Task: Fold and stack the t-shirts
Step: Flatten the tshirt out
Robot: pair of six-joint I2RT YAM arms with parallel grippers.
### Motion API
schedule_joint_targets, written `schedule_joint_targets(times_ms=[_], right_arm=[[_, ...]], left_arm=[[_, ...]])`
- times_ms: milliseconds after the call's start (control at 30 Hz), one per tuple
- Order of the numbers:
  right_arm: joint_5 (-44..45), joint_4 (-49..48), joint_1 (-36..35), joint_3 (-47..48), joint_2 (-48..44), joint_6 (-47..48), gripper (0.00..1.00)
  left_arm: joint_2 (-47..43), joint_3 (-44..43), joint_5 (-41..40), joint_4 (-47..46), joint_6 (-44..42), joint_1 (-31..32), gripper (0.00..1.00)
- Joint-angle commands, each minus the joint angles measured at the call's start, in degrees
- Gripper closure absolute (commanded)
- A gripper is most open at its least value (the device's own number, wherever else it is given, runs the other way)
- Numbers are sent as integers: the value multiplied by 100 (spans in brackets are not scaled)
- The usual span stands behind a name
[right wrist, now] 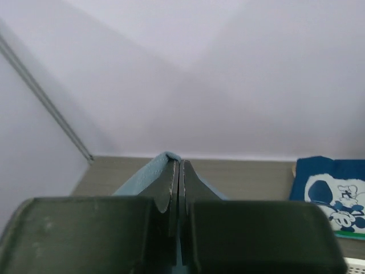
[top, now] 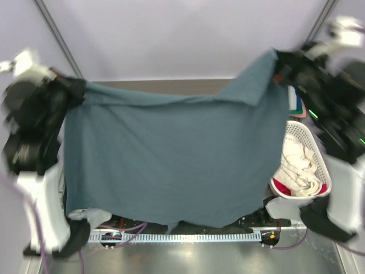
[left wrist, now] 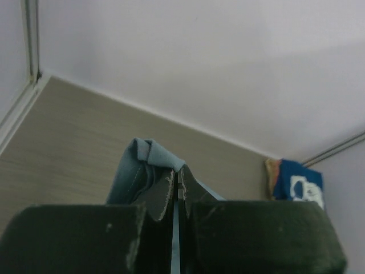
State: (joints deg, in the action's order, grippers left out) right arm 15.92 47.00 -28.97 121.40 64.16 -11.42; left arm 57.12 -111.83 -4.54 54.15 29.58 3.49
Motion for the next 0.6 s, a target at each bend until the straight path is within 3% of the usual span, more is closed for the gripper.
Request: schedule_joint_targets(times_ms=[0,33,67,100,133,167,200,267,333,500,567], right_arm=[[450,230,442,609,2525,580,99],[194,500,984,1396,3688,318,99],[-87,712,1233,1891,4448,159,99],[-672,1062,1427,2592,5143,45,41],[-930,1779,1690,3791,5733,-313,13],[-1081,1838,1728,3846,6165,-360,1],[-987,1821,1728,3682,6126,-361,0],[-986,1052,1614,2201,5376,-343,0],[-1100,-57,1596,465,4696,-361,0],[-1231,-629,1596,-1028,3720,-431,0],[-1704,-1024,1588,-1994,3464,-527,0]], left_arm=[[2167,-65,274,517,-15,-320,100],[2580,-58,626,544,90,-609,93],[3107,-102,1056,561,265,-1039,74],[4043,-476,1730,1005,328,-1208,44],[4531,-776,1858,1297,285,-1314,24],[4805,-901,1773,1465,128,-1342,19],[4817,-858,1641,1336,83,-1333,15],[4389,158,1316,732,91,-1324,0],[3755,1088,1061,-17,91,-1350,0],[3218,2269,1183,-658,21,-1342,0],[2990,2874,1157,-861,47,-1272,1]])
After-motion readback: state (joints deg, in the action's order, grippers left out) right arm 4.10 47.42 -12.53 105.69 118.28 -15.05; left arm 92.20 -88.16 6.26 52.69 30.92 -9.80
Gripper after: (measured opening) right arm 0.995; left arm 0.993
